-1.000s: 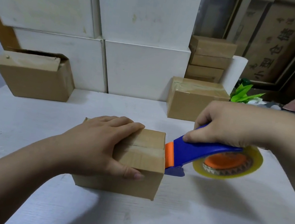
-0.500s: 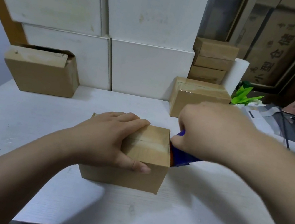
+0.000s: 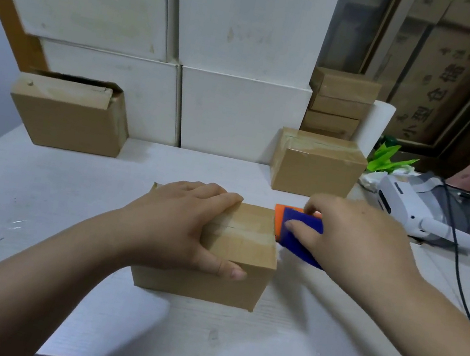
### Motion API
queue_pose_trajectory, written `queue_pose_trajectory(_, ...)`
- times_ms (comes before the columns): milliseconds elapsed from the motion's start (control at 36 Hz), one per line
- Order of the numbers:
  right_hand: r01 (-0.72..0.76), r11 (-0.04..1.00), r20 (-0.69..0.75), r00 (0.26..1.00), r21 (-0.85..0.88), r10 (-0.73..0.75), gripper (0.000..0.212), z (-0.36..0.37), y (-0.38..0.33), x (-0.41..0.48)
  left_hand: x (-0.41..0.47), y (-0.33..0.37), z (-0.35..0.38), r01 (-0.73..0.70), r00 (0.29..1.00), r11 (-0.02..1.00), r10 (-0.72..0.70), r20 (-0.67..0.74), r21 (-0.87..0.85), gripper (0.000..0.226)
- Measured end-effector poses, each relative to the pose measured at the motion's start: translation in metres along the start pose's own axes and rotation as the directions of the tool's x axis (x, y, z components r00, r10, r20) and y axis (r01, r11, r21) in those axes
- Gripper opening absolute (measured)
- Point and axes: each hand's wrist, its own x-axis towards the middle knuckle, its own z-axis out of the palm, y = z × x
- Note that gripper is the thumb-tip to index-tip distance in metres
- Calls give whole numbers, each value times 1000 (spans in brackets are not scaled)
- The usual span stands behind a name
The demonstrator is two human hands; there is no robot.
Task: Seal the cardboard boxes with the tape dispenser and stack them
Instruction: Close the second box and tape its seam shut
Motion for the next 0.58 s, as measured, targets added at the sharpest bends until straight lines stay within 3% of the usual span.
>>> queue_pose_trajectory(167, -170, 977, -240, 950, 131, 198, 31, 53, 21, -50, -1, 5, 2, 24, 999, 1000, -25, -45, -20, 111)
queue_pose_trajectory(278, -229, 964, -276, 926, 135, 258, 25, 80, 18, -74, 0, 7, 0, 34, 998, 999, -35, -50, -16, 111)
queue_pose_trajectory(417, -225, 964, -287, 923, 143, 258, 49, 97, 19, -85, 1, 8, 1, 46, 998, 999, -47, -53, -3, 113)
queue_pose_trajectory(583, -208, 965, -245, 939, 161, 243, 55, 106, 21, -88, 0, 7, 2, 55, 998, 998, -55, -42, -9, 117)
